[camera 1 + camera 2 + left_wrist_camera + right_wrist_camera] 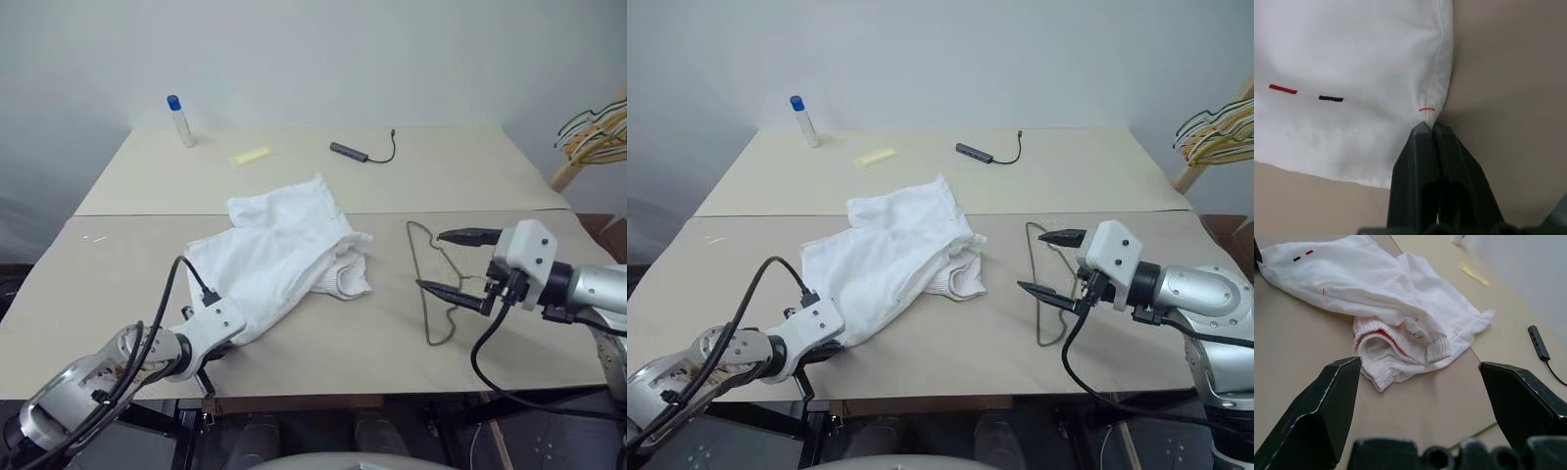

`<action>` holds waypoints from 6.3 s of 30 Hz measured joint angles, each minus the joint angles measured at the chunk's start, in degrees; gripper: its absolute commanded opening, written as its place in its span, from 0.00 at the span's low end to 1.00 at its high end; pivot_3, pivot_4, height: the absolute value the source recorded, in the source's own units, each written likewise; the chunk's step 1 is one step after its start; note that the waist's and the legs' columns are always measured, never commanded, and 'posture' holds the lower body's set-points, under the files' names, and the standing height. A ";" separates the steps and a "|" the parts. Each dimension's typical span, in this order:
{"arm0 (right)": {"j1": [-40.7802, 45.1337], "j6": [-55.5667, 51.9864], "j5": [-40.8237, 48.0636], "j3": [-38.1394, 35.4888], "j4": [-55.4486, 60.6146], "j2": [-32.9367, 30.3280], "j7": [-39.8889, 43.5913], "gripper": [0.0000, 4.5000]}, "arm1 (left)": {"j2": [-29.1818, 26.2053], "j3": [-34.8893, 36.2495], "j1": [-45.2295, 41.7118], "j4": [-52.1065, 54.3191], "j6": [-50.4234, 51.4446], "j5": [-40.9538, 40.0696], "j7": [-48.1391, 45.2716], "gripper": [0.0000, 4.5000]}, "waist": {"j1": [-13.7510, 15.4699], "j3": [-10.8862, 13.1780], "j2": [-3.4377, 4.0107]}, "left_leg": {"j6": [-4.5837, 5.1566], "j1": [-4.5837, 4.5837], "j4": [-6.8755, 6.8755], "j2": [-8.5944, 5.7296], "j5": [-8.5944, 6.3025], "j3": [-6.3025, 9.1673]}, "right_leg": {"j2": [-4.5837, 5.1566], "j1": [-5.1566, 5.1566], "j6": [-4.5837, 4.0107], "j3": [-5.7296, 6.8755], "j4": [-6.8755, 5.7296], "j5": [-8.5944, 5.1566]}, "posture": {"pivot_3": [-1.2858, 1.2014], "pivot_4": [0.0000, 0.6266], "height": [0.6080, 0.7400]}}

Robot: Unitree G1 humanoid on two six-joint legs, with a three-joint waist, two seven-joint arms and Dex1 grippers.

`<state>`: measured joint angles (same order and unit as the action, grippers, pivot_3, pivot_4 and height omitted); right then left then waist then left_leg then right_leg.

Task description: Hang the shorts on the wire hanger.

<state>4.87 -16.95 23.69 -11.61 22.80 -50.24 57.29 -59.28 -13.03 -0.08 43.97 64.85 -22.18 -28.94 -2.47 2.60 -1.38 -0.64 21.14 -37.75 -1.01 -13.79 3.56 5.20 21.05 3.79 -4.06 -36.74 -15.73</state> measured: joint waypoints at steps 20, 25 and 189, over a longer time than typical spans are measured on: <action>36.19 13.32 -34.50 32.01 -37.26 17.82 -3.52 1.00 | -4.88 14.47 4.24 -5.63 -20.64 4.46 -11.90 0.01 | -0.15 0.09 0.05 | -0.04 0.06 0.02 -0.01 -0.02 0.02 | 0.02 0.21 -0.19 0.01 -0.24 -0.01 | 0.51 0.00 1.00; 43.63 8.36 -32.50 32.90 -46.69 21.05 2.95 0.96 | -4.15 14.66 4.77 -5.39 -20.67 5.09 -11.90 0.00 | -0.16 0.11 0.09 | -0.04 0.01 0.01 -0.01 -0.02 0.10 | 0.00 0.20 -0.19 0.03 -0.31 0.00 | 0.52 0.00 1.00; 48.36 81.69 -59.33 38.36 -88.23 20.46 -32.26 0.01 | -12.82 31.51 14.39 -12.80 -58.61 -2.20 -49.90 0.00 | -10.02 -0.05 0.09 | 0.08 -0.93 0.74 -1.04 0.19 0.92 | 0.90 -0.02 0.25 0.05 -0.39 0.23 | 0.48 0.00 1.00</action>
<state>53.23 64.74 -35.64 26.75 -65.43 -29.78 25.03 -72.10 18.48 14.31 31.18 6.24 -24.39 -78.84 -12.49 2.55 -1.28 -0.56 20.21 -37.01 -2.05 -13.59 4.48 6.10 21.03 4.04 -4.01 -37.13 -15.50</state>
